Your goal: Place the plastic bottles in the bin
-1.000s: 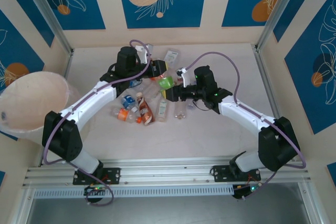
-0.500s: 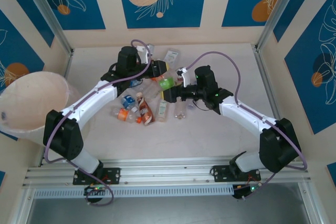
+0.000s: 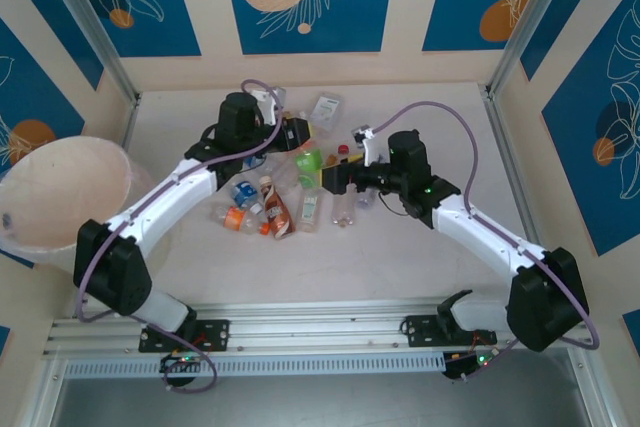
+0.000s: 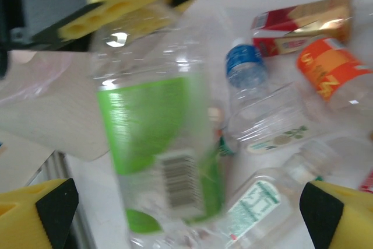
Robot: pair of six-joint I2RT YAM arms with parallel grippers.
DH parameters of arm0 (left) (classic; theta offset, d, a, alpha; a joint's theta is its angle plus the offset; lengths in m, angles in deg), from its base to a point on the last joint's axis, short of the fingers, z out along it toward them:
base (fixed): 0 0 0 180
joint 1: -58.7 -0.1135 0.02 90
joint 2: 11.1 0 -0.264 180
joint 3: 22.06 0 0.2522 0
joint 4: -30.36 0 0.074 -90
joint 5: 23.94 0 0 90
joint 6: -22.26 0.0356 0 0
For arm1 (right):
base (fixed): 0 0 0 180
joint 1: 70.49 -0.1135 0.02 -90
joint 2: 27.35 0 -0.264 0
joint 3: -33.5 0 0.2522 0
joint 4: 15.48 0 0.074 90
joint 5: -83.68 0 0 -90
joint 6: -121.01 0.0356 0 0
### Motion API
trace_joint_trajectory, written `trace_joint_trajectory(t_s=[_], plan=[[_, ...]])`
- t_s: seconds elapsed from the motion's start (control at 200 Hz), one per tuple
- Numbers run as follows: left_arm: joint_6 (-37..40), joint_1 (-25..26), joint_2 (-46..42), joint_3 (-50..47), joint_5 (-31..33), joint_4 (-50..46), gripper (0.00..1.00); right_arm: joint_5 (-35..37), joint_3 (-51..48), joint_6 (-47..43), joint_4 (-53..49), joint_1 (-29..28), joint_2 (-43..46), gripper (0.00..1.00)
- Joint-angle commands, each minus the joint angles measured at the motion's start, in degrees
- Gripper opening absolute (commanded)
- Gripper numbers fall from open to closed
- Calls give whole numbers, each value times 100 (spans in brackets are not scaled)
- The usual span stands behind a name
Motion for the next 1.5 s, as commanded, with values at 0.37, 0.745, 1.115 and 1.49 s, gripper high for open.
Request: trace_joint_trajectory(t_s=[0.37, 0.745, 1.115, 1.49], plan=[[1947, 27, -1691, 1030, 3954, -2517, 0, 1729, -767, 1217, 540, 792, 381, 99], [3426, 16, -2501, 1793, 7311, -2075, 0, 1864, -933, 1043, 533, 806, 636, 100], [2901, -1178, -2924, 1304, 8161, -2246, 0, 1802, -916, 982, 553, 810, 746, 100], [1168, -3544, -2722, 844, 6983, -3551, 0, 2033, -1099, 866, 458, 812, 1117, 100]])
